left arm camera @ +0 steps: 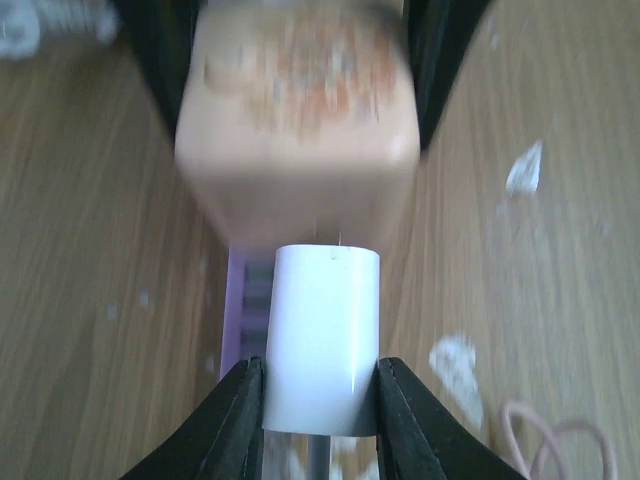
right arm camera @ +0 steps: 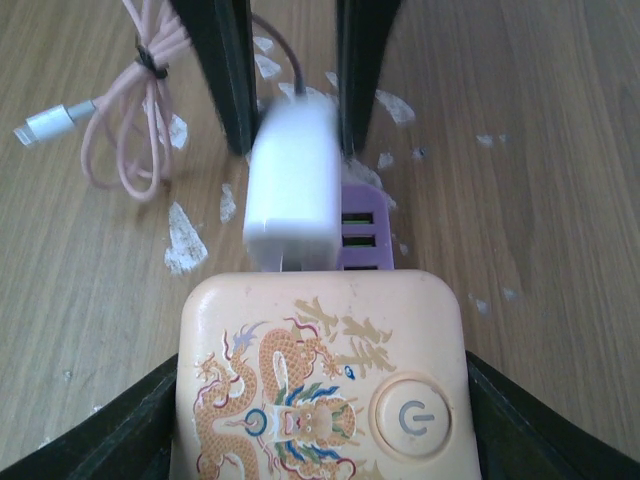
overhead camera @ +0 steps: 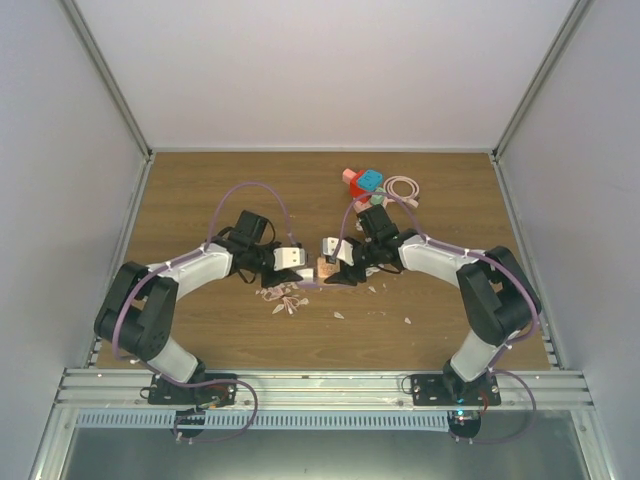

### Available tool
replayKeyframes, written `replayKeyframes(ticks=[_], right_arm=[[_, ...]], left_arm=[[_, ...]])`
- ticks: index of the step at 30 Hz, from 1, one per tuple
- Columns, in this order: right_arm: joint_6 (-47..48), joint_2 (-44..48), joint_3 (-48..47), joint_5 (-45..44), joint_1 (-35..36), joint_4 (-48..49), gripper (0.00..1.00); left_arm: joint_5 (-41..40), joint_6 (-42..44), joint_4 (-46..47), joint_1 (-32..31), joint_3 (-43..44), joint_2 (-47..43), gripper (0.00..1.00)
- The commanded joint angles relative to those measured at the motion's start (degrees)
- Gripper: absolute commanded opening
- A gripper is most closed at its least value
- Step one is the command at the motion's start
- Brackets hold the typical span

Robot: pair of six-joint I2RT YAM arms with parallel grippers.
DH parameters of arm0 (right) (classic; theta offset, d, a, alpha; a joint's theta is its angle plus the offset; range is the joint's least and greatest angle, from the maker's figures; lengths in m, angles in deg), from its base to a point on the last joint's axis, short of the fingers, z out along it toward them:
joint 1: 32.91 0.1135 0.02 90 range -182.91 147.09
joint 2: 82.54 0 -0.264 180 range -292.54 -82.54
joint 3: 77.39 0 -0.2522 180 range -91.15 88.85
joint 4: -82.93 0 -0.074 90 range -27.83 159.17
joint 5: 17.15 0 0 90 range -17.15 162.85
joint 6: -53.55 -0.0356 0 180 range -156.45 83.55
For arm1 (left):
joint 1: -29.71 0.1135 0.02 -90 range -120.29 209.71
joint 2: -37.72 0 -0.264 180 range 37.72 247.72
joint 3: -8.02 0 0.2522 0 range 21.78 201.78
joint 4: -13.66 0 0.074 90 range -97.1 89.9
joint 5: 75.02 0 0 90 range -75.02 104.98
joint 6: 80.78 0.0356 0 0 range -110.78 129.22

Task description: Pull the plug off the socket

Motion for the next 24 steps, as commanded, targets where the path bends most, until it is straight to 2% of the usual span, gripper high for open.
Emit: replayKeyframes(ticks=[1, 8, 12, 17, 24], right_arm=[[1.40, -1.81, 1.13, -9.43, -2.35, -7.89, 0.09], [1.12, -2.42, 0.68, -9.72, -2.54, -8.55, 0.08], [1.12, -2.42, 0.54, -9.62, -2.52, -8.68, 0.08], [1.20, -2.50, 0.40, -9.38, -2.55, -8.81, 0.08], [0.87, -2.32, 0.11, -9.39, -2.55, -9.01, 0.09]], left_arm=[[-5.51, 2.77, -7.44, 4.61, -1.05, -2.50, 0.09], [-5.12, 4.59, -9.23, 7.36, -0.49, -3.03, 0.08], [-2.28, 4.18, -11.40, 12.24, 2.19, -2.16, 0.08], [0.82, 2.31, -12.48, 20.04, 8.08, 0.61, 0.09], [3.48, -2.99, -13.83, 29.88, 21.02, 10.44, 0.09]])
